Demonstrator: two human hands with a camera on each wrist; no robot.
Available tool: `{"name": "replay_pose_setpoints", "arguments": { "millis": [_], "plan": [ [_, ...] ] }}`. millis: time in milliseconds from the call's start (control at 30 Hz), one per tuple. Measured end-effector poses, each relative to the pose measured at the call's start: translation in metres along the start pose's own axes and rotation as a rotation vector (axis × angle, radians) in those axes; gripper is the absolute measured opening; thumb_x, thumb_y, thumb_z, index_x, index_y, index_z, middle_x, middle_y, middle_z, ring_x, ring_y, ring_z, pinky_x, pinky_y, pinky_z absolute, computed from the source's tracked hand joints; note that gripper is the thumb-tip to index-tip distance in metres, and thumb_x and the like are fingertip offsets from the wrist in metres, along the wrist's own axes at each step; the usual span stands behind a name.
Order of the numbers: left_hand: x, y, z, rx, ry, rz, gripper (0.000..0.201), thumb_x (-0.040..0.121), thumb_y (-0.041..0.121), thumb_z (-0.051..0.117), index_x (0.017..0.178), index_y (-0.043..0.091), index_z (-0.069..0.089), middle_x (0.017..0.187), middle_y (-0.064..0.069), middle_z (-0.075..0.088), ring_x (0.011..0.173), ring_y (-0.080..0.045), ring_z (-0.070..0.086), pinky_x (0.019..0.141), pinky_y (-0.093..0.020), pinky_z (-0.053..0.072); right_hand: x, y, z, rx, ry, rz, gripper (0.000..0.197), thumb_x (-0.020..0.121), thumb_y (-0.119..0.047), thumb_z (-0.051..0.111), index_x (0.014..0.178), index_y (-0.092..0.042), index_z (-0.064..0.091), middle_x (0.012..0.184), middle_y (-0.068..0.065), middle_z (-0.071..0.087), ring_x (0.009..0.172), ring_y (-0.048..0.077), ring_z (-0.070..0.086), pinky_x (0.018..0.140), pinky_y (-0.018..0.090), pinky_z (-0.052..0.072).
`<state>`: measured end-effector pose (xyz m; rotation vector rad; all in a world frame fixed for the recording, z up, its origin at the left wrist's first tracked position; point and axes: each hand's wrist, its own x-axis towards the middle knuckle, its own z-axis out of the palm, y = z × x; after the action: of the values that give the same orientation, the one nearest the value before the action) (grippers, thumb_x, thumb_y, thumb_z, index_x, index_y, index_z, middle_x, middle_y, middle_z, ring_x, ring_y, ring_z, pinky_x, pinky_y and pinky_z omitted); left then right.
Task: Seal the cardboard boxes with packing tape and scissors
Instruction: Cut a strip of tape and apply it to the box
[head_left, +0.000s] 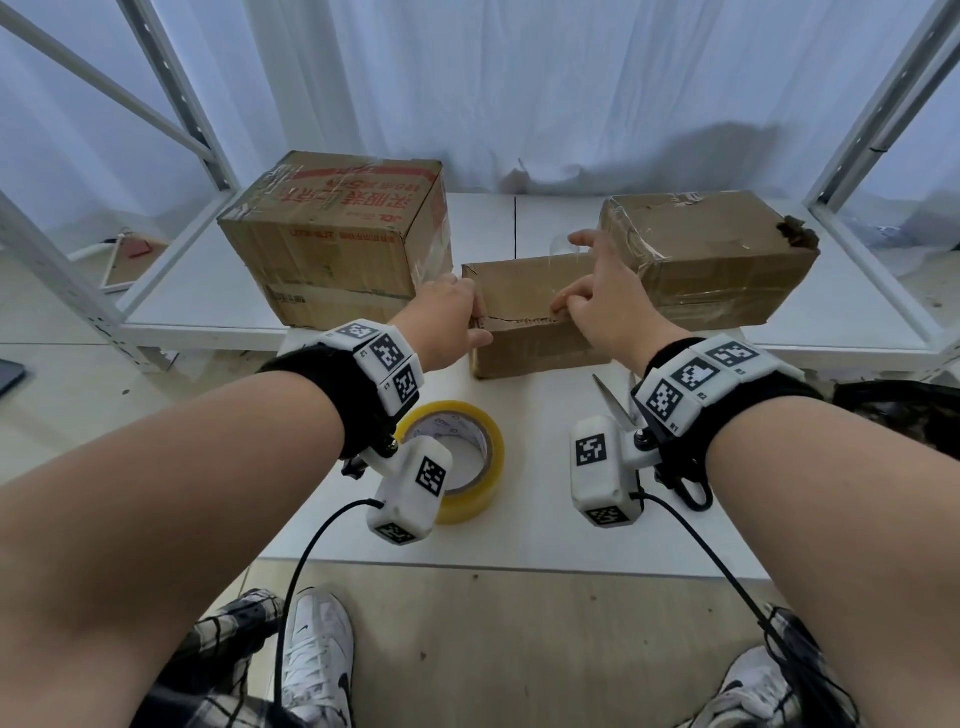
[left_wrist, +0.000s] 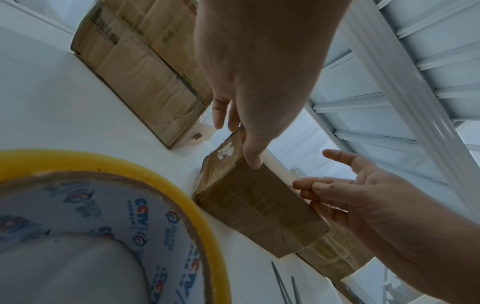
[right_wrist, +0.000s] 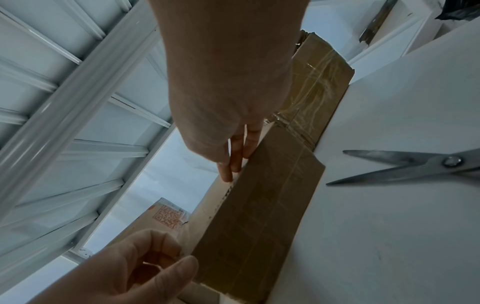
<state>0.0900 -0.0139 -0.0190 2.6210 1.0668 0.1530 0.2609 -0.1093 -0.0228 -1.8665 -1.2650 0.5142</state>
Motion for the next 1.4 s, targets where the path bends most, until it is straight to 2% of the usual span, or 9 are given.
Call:
{"name": "replay_pose_setpoints", "arguments": {
  "millis": [133, 267, 367, 533, 733, 967, 1133, 1300, 1400],
  "plan": [
    [-0.001, 0.003, 0.001, -0.076, 0.009, 0.016, 0.017, 0.091, 0.019, 0.063, 0.096, 0.016, 0.047, 0.106, -0.003, 0.048, 0.096, -0.018, 0.047, 0.085, -0.029, 0.04, -0.002, 0.002, -0.001, 0.006, -0.019, -0.008, 0.061, 0.09, 0.002, 0.052, 0.141, -0.023, 0.027, 0.086, 0.005, 0.069, 0.088, 0.014, 0.065, 0.083, 0.028, 0.049],
    [-0.004, 0.001, 0.002, -0.239, 0.008, 0.045, 0.013, 0.092, 0.018, 0.062, 0.102, 0.012, 0.057, 0.093, 0.0, 0.056, 0.081, -0.013, 0.051, 0.072, -0.021, 0.038, -0.003, 0.002, -0.001, -0.004, -0.025, -0.019, 0.068, 0.088, -0.003, 0.062, 0.142, -0.023, 0.026, 0.089, 0.009, 0.068, 0.086, 0.014, 0.064, 0.088, 0.029, 0.05],
    [-0.005, 0.0, 0.0, -0.363, 0.011, 0.028, 0.011, 0.093, 0.02, 0.062, 0.094, 0.009, 0.062, 0.083, 0.002, 0.054, 0.074, -0.012, 0.049, 0.067, -0.018, 0.04, -0.006, 0.0, -0.002, 0.003, -0.064, -0.02, 0.075, 0.085, -0.005, 0.066, 0.143, -0.024, 0.023, 0.089, 0.011, 0.067, 0.079, 0.012, 0.061, 0.082, 0.025, 0.048],
    [-0.005, -0.004, 0.004, -0.556, -0.005, -0.133, 0.016, 0.092, 0.027, 0.063, 0.085, 0.013, 0.06, 0.083, -0.003, 0.061, 0.072, -0.013, 0.057, 0.078, -0.03, 0.052, -0.009, -0.008, 0.002, -0.035, -0.126, 0.017, 0.081, 0.083, -0.008, 0.071, 0.144, -0.023, 0.02, 0.087, 0.009, 0.064, 0.078, 0.014, 0.06, 0.078, 0.025, 0.048],
    [0.001, 0.0, 0.002, -0.652, 0.031, -0.285, 0.019, 0.087, 0.025, 0.07, 0.075, 0.012, 0.065, 0.076, -0.003, 0.064, 0.066, -0.009, 0.059, 0.074, -0.022, 0.056, -0.005, -0.017, 0.015, -0.116, -0.048, 0.099, 0.084, 0.082, -0.014, 0.073, 0.144, -0.023, 0.017, 0.101, 0.009, 0.06, 0.088, 0.019, 0.06, 0.088, 0.034, 0.051],
    [0.007, 0.002, 0.006, -0.6, 0.051, -0.392, 0.032, 0.084, 0.029, 0.073, 0.097, -0.001, 0.07, 0.086, -0.01, 0.067, 0.065, -0.011, 0.06, 0.074, -0.024, 0.056, -0.007, -0.021, 0.026, -0.085, 0.041, 0.165, 0.094, 0.081, -0.019, 0.075, 0.148, -0.023, 0.009, 0.115, 0.014, 0.058, 0.105, 0.029, 0.06, 0.095, 0.042, 0.049],
    [0.011, 0.003, 0.008, -0.607, 0.028, -0.449, 0.037, 0.084, 0.027, 0.073, 0.104, -0.003, 0.066, 0.099, -0.015, 0.068, 0.075, -0.017, 0.063, 0.078, -0.028, 0.058, -0.01, -0.026, 0.026, -0.107, 0.036, 0.189, 0.095, 0.083, -0.019, 0.074, 0.149, -0.022, 0.006, 0.138, 0.016, 0.047, 0.122, 0.03, 0.051, 0.099, 0.037, 0.043],
    [0.01, 0.002, 0.009, -0.615, 0.026, -0.457, 0.037, 0.084, 0.029, 0.073, 0.102, -0.003, 0.066, 0.093, -0.014, 0.069, 0.072, -0.017, 0.064, 0.082, -0.032, 0.058, -0.01, -0.026, 0.028, -0.111, 0.03, 0.207, 0.095, 0.084, -0.019, 0.073, 0.15, -0.021, 0.004, 0.137, 0.017, 0.048, 0.121, 0.03, 0.052, 0.098, 0.037, 0.043],
    [0.004, -0.001, 0.009, -0.671, 0.043, -0.447, 0.035, 0.083, 0.033, 0.073, 0.093, -0.001, 0.069, 0.087, -0.013, 0.07, 0.076, -0.02, 0.066, 0.086, -0.036, 0.057, -0.007, -0.023, 0.03, -0.1, 0.047, 0.209, 0.095, 0.084, -0.019, 0.072, 0.15, -0.022, 0.004, 0.125, 0.019, 0.057, 0.112, 0.03, 0.058, 0.099, 0.039, 0.046]
  ]
}}
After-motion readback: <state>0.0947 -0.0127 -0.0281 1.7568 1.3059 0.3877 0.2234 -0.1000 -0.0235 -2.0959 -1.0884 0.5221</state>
